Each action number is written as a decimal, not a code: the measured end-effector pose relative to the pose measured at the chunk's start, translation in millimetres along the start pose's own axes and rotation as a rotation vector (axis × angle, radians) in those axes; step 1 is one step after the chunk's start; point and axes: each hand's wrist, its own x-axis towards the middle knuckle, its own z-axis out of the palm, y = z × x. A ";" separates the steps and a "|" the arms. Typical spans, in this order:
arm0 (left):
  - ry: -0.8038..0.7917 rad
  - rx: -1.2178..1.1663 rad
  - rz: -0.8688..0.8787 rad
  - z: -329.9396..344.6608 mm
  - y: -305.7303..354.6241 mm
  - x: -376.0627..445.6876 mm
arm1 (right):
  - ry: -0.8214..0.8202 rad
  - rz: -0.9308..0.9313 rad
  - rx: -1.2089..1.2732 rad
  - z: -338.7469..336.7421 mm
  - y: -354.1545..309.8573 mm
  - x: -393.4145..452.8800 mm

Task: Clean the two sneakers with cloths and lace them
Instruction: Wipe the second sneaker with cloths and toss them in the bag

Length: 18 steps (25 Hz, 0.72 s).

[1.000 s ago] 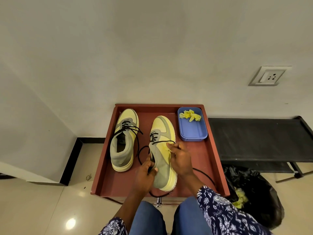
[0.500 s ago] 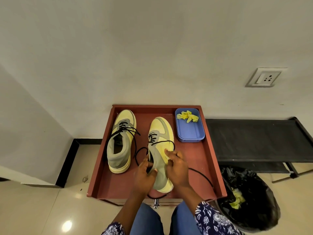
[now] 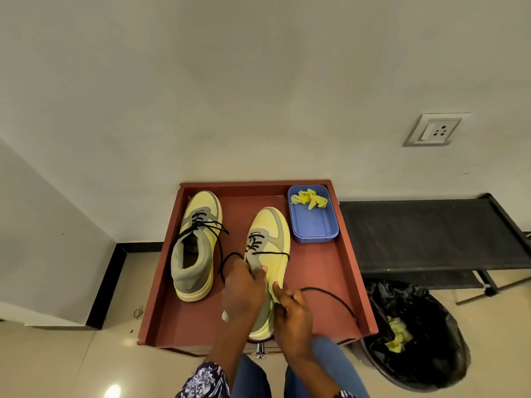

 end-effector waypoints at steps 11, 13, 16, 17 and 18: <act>0.053 0.106 0.138 -8.2 -25.0 10.3 | 0.050 0.254 -0.125 10.0 -10.5 92.5; 0.046 0.110 0.142 -7.8 -25.9 10.4 | 0.038 0.236 -0.136 10.3 -10.6 98.4; 0.050 0.103 0.141 -7.3 -26.6 10.6 | 0.007 0.189 -0.133 8.9 -10.0 85.5; 0.052 0.102 0.140 -7.3 -26.4 10.3 | 0.007 0.168 -0.130 8.1 -9.2 76.6; 0.054 0.099 0.137 -7.2 -26.1 10.1 | 0.006 0.150 -0.125 7.3 -8.8 66.3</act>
